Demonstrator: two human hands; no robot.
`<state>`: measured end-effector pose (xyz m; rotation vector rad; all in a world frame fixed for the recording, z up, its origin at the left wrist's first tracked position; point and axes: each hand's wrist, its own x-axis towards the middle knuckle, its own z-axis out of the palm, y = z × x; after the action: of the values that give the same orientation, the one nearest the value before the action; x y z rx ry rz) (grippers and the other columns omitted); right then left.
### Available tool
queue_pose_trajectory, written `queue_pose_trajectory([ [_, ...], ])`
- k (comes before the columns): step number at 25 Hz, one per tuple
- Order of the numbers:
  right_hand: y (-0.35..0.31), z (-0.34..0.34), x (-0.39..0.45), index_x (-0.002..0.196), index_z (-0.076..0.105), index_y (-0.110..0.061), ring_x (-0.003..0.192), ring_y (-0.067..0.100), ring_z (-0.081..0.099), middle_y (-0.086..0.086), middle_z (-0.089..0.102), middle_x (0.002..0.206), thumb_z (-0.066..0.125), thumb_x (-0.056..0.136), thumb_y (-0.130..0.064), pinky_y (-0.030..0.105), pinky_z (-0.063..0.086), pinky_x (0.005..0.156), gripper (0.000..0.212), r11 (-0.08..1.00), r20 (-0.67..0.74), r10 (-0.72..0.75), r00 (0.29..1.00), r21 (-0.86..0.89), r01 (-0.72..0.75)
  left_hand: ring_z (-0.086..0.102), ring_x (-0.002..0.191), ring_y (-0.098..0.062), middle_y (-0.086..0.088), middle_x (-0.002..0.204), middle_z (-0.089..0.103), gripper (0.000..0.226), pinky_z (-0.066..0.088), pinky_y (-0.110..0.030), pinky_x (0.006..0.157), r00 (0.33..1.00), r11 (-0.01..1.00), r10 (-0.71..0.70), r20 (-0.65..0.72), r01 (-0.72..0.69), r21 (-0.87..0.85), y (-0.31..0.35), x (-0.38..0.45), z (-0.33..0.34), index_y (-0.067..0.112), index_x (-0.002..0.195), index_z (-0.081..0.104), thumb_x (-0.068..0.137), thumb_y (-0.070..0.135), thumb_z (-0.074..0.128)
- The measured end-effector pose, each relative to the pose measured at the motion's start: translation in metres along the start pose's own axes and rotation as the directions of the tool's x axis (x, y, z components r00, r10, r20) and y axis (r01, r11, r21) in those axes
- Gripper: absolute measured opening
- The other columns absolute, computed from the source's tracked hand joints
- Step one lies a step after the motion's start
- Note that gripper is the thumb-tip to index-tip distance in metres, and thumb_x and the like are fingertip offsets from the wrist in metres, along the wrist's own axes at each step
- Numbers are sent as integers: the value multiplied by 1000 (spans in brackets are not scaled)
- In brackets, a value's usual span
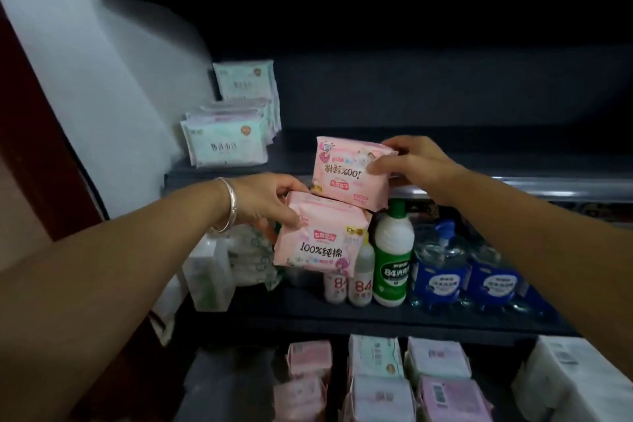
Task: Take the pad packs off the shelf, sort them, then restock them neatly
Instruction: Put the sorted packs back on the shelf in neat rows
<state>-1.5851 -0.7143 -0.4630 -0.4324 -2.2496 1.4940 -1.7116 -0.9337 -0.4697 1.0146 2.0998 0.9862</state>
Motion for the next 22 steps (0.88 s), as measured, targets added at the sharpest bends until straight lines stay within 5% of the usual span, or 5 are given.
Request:
queue_pose_trajectory([
  [4, -17, -14, 23, 109, 60, -12, 97, 21, 65, 4, 65, 105, 77, 72, -13, 39, 56, 84, 41, 997, -96, -77, 992, -30, 75, 64, 102, -24, -6, 117, 60, 51, 56, -52, 78, 995, 995, 35, -93, -43, -87, 24, 14, -14, 17, 119, 50, 77, -7, 67],
  [11, -25, -15, 86, 124, 53, -9, 103, 19, 54, 7, 50, 119, 75, 77, -18, 26, 50, 76, 53, 944, -316, -236, 919, -300, 139, 65, 97, -21, -7, 112, 61, 50, 59, -39, 69, 962, 991, 94, -256, -115, -70, 22, 65, -50, 17, 119, 50, 76, -2, 70],
  [14, -19, -22, 110, 131, 48, -8, 100, 16, 48, 7, 43, 120, 74, 78, -19, 26, 47, 81, 60, 917, -332, -255, 908, -380, 118, 64, 100, -25, -9, 116, 58, 48, 57, -49, 79, 946, 989, 98, -308, -126, -72, 26, 93, -67, 22, 116, 49, 78, -1, 67],
  [18, -12, -29, 144, 128, 50, -7, 94, 16, 48, 5, 42, 111, 75, 77, -20, 25, 44, 78, 57, 892, -328, -269, 905, -440, 105, 64, 90, -18, -10, 118, 57, 37, 57, -30, 60, 946, 983, 133, -297, -163, -81, 39, 122, -88, 19, 112, 51, 83, -2, 61],
  [22, -7, -33, 171, 123, 53, -7, 90, 16, 49, 4, 42, 109, 74, 77, -20, 24, 42, 73, 52, 887, -324, -271, 906, -449, 105, 65, 93, -22, -11, 113, 57, 33, 59, -42, 70, 938, 960, 157, -308, -219, -176, 48, 151, -111, 15, 108, 55, 82, -5, 60],
])
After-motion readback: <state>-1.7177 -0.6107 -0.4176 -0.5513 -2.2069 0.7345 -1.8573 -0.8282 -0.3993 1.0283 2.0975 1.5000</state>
